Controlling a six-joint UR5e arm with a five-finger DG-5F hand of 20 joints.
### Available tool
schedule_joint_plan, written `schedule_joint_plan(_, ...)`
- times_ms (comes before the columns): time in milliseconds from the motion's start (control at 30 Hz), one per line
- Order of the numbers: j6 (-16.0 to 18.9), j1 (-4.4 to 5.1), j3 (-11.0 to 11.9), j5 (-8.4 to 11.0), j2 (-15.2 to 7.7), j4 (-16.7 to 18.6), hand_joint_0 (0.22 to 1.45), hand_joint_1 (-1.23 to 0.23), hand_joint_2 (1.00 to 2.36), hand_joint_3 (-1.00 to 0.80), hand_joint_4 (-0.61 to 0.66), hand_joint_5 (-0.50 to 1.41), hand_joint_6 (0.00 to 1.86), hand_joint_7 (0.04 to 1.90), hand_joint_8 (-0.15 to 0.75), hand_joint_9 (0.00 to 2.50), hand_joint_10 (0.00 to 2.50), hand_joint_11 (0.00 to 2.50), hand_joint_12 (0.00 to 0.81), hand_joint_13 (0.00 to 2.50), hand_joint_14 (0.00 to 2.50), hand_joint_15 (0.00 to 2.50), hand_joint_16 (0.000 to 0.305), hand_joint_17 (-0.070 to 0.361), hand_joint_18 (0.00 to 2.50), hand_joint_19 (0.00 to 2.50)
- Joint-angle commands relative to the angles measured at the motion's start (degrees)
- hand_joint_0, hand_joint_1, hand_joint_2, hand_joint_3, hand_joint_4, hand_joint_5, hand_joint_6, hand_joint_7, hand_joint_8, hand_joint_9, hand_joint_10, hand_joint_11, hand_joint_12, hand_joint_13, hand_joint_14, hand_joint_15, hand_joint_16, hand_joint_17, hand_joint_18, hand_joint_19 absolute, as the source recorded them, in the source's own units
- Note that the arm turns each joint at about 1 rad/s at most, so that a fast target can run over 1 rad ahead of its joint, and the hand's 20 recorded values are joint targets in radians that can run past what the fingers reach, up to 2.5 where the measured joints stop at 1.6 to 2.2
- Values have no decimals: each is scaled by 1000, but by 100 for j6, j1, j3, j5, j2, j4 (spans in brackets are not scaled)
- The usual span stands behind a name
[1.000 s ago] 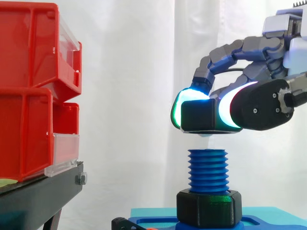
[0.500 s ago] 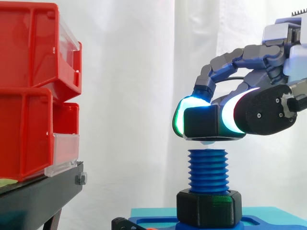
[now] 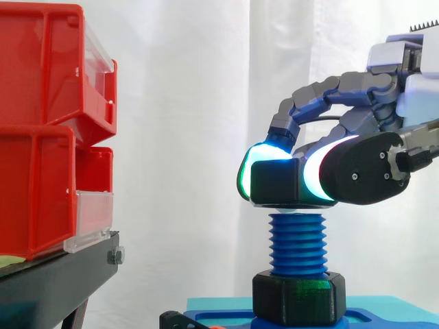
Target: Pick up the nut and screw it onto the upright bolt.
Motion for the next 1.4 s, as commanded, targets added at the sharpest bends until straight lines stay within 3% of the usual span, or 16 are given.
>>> schedule_joint_plan(0, 3, -7, 6, 2, -4, 0, 582, -612, 1003, -463, 219, -157, 857, 1037, 318, 727, 2, 66, 330, 582, 0, 0, 38, 86, 383, 0)
schedule_joint_plan(1300, 3, 20, -2, -7, -4, -9, 581, -611, 1003, -459, 220, -157, 857, 1038, 318, 728, 0, 69, 330, 576, 0, 0, 38, 86, 379, 0)
schedule_joint_plan(1367, 3, 11, -2, -7, -91, -9, 581, -611, 1003, -460, 219, -157, 857, 1037, 317, 728, 0, 74, 328, 576, 0, 0, 38, 86, 379, 0)
